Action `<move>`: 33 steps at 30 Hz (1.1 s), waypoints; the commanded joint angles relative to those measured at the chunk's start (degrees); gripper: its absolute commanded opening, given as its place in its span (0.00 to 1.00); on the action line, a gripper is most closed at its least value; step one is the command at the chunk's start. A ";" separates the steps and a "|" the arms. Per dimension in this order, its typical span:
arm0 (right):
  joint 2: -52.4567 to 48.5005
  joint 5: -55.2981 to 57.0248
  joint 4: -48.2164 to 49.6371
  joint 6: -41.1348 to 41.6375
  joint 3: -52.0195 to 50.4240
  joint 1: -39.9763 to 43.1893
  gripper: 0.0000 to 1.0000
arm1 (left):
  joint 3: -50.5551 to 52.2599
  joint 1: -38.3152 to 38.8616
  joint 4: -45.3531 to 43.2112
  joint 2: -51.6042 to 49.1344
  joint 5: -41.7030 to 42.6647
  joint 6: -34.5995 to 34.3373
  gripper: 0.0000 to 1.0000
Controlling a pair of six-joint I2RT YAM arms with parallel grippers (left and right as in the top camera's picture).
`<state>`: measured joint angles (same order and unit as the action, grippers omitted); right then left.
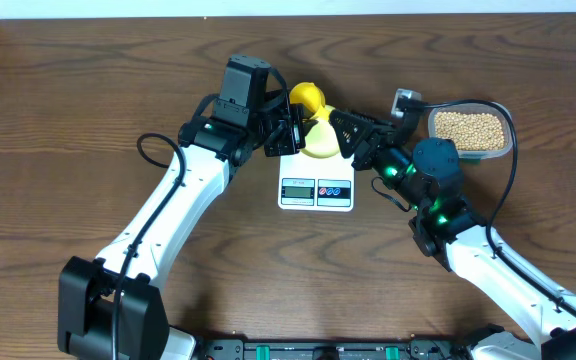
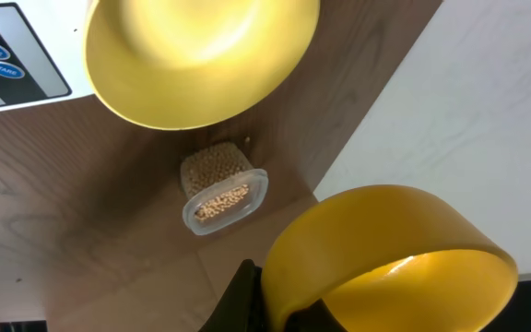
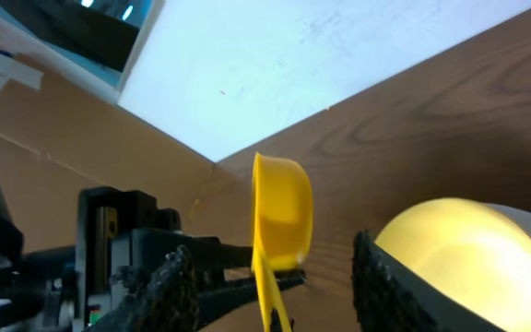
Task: Scoop item into bowl and weigh 50g on scale
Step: 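Grasp the scoop handle with the right gripper from the left gripper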
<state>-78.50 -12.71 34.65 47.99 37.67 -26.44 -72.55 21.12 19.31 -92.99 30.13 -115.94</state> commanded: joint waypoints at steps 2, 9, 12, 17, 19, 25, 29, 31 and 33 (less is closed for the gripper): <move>-0.26 1.16 0.24 0.24 1.01 -0.68 0.44 | 0.33 0.17 0.76 1.27 0.31 -3.67 0.08; -0.28 0.59 -0.57 0.22 1.01 -2.51 0.41 | 0.33 0.17 3.74 1.27 0.31 -3.67 0.08; -0.26 0.61 -1.09 0.20 1.01 -3.23 0.40 | 0.33 0.17 4.02 1.27 0.31 -3.67 0.08; -0.28 0.63 -3.91 0.22 1.01 -3.34 0.34 | 0.33 0.17 4.59 1.27 0.33 -3.67 0.08; -0.26 0.81 -4.50 0.22 1.01 -3.34 0.31 | 0.33 0.17 5.27 1.27 0.33 -3.67 0.08; -0.28 1.27 -4.48 0.48 1.01 -3.34 0.27 | 0.33 0.17 5.75 1.27 0.33 -3.67 0.08; -0.26 1.88 -4.48 0.87 1.01 -3.34 0.26 | 0.33 0.20 6.38 1.27 0.33 -3.67 0.08; -0.26 2.29 -4.48 0.87 1.01 -3.34 0.26 | 0.33 0.17 6.82 1.27 0.31 -3.67 0.08; -0.26 2.40 -4.46 0.87 1.01 -3.34 0.26 | 0.33 0.17 6.86 1.27 0.33 -3.67 0.08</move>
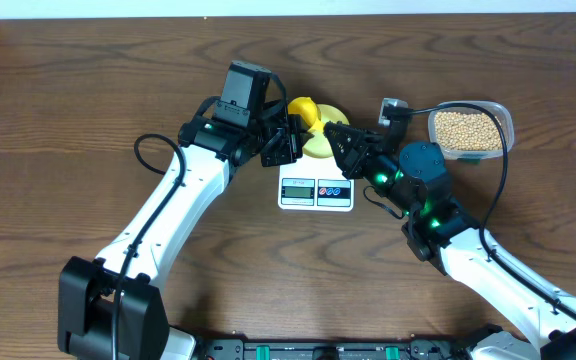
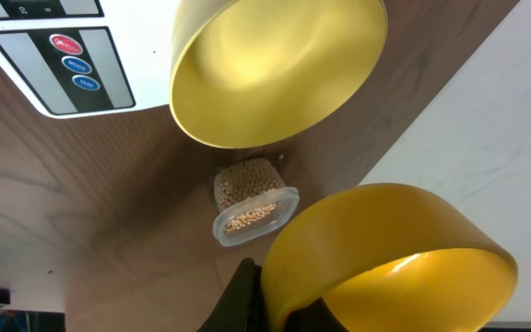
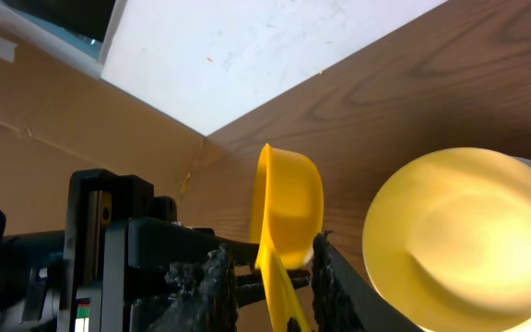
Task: Scoop item into bowl and weigh 50g on scale
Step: 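Grasp the scoop handle with the right gripper from the left gripper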
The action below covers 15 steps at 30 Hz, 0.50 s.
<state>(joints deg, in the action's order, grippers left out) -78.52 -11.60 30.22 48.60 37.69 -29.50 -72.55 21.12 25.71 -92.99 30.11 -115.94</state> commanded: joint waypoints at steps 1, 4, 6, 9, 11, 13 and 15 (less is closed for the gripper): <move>-0.24 1.64 -0.07 0.26 0.98 -0.28 0.25 | 0.33 0.17 0.44 1.27 0.35 -3.67 0.08; -0.24 1.88 -0.04 0.26 0.98 -0.28 0.21 | 0.33 0.17 0.44 1.27 0.35 -3.67 0.08; -0.24 1.84 -0.07 0.26 0.98 -0.31 0.16 | 0.33 0.17 0.44 1.27 0.35 -3.67 0.08; -0.24 1.86 -0.46 0.26 0.98 -0.28 0.04 | 0.33 0.17 0.44 1.27 0.35 -3.67 0.08; -0.26 1.86 -0.46 0.28 0.98 -0.28 0.01 | 0.33 0.17 0.44 1.27 0.35 -3.65 0.08; -0.26 1.88 -0.44 0.28 0.98 -0.28 0.01 | 0.33 0.17 0.39 1.27 0.35 -3.67 0.08; -0.24 1.88 -0.46 0.26 0.98 -0.28 0.01 | 0.33 0.17 0.42 1.27 0.35 -3.58 0.08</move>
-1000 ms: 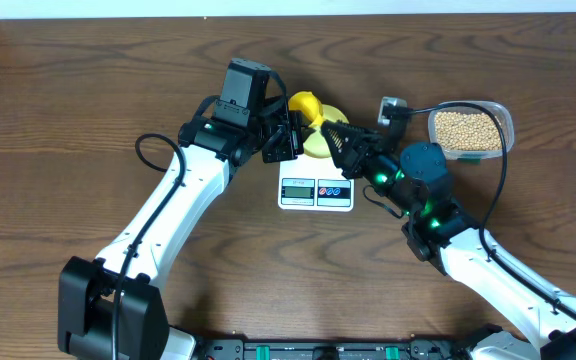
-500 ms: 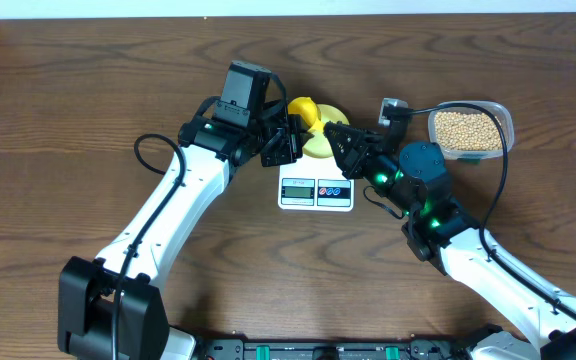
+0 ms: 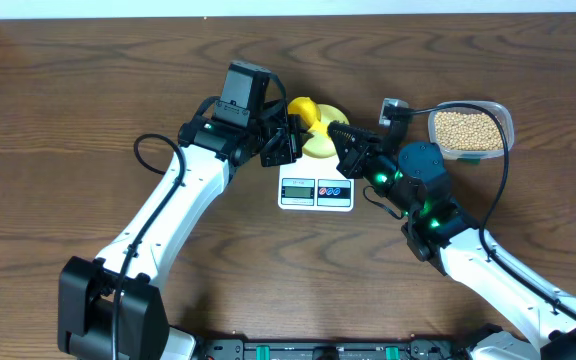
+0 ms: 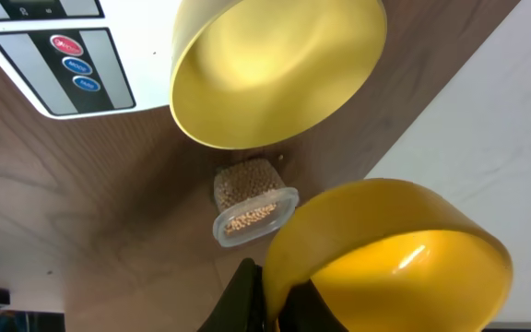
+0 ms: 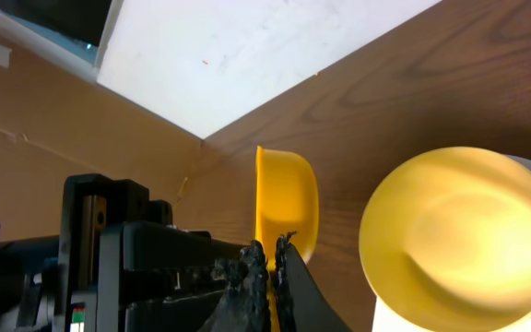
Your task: Scoop item into bowl and weigh 50g on scale
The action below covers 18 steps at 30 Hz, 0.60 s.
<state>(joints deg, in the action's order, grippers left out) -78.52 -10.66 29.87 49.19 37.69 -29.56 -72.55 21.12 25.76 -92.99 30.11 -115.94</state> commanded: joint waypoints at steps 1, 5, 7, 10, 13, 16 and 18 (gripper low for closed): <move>-0.24 0.96 -0.11 -0.35 0.96 -0.22 0.01 | 0.33 0.17 0.35 1.27 0.35 -3.56 0.14; -0.24 1.33 -0.20 -0.37 0.98 -0.22 0.01 | 0.33 0.17 0.37 1.27 0.33 -3.54 0.47; -0.24 1.40 -0.55 -0.37 0.98 -0.13 0.01 | 0.33 0.17 0.35 1.27 0.33 -3.54 0.58; -0.24 1.77 -0.96 -0.39 0.96 0.00 0.01 | 0.33 0.11 0.33 1.27 0.33 -2.56 0.70; -0.24 2.05 -0.94 -0.72 0.96 0.55 0.01 | 0.33 0.00 0.31 1.27 0.33 -1.75 0.76; -0.24 3.39 -0.94 -1.79 0.98 1.51 0.01 | 0.33 -0.33 0.28 1.27 0.33 -1.75 0.77; -0.24 3.45 -0.83 -2.64 0.98 2.38 0.01 | 0.33 -0.76 0.07 1.27 0.37 0.68 0.77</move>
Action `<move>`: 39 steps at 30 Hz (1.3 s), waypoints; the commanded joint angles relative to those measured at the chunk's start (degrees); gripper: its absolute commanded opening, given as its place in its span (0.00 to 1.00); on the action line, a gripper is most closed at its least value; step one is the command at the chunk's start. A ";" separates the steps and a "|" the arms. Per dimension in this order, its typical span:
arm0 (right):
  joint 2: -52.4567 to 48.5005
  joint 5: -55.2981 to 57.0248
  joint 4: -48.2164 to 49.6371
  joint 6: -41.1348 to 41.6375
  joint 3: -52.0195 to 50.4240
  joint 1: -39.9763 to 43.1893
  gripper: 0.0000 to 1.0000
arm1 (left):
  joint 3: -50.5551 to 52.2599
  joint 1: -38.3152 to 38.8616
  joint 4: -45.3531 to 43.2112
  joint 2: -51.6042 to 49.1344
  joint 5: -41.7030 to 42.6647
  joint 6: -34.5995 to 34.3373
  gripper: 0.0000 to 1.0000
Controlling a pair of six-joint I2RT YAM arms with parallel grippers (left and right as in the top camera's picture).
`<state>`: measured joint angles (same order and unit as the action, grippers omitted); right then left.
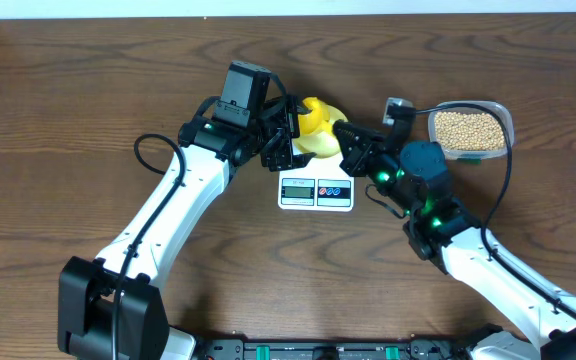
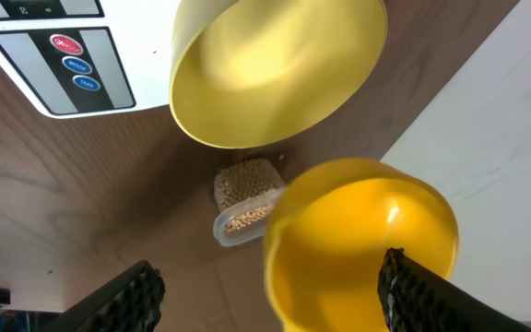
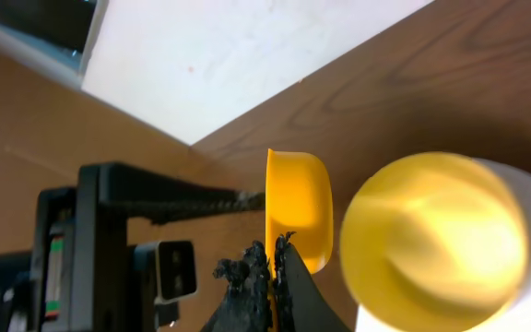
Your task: Scoop item into bowl and weigh 50g on scale
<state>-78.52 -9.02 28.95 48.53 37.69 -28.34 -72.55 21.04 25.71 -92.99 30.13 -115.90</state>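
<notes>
The yellow scoop [image 2: 358,242] hangs between the wide-apart fingers of my left gripper [image 2: 267,267], which is open and does not touch it. My right gripper [image 3: 273,249] is shut on the scoop's handle, with the scoop cup [image 3: 298,210] just above its fingertips. The scoop looks empty. Beside it the yellow bowl [image 3: 431,242] stands on the white scale [image 1: 316,190]. In the overhead view the scoop [image 1: 313,113] sits between the left gripper [image 1: 286,135] and the right gripper [image 1: 343,132], behind the bowl [image 1: 323,147].
A clear tub of beans [image 1: 468,130] stands at the back right, near the table's far edge. Both arms crowd the scale's back side. A black cable [image 1: 153,150] loops beside the left arm.
My left gripper has opened and let go of the scoop. The right gripper stays shut on the handle and now holds the scoop alone, with the cup slightly nearer the bowl.
First my left gripper held the scoop behind the bowl while the right stood open beside it. Then the right fingers stood closer around the handle. Then they were shut on it, with both grippers holding. Now only the right holds it.
</notes>
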 commanded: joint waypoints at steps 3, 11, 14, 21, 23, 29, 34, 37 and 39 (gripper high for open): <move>-0.24 1.55 1.16 -3.98 0.98 2.32 0.01 | 0.33 -1.42 -2.01 1.27 0.37 13.66 0.86; 0.20 1.42 4.09 -13.07 0.98 4.55 0.01 | 0.33 -3.28 -7.63 1.29 1.03 44.98 0.87; 0.96 1.42 4.33 -15.10 0.98 5.88 0.01 | 0.33 -3.41 -7.37 1.29 1.09 56.30 0.87; 4.57 -0.57 3.34 -19.63 1.01 11.08 0.01 | 0.33 -3.41 -2.16 1.27 1.40 76.76 0.88; 6.27 -0.57 1.51 -21.18 1.01 11.82 0.01 | 0.33 -3.41 -0.79 1.27 1.38 82.55 0.88; 12.28 -0.15 -8.63 -26.12 2.08 13.38 0.01 | 0.33 -3.41 4.61 1.27 0.83 103.10 0.88; 15.96 -0.15 -13.18 -26.58 2.80 16.02 0.01 | 0.33 -3.41 10.27 1.27 -10.45 108.39 0.88; 17.18 -0.59 -13.18 -26.75 2.82 17.25 0.01 | 0.33 -3.41 13.25 1.27 -19.17 108.37 0.88; 17.66 -0.59 -13.14 -26.71 2.93 17.68 0.01 | 0.33 -3.41 14.91 1.27 -23.37 108.39 0.88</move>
<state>-61.93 -9.26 15.88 23.20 38.81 -11.53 -72.49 17.78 39.46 -92.88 17.21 -10.87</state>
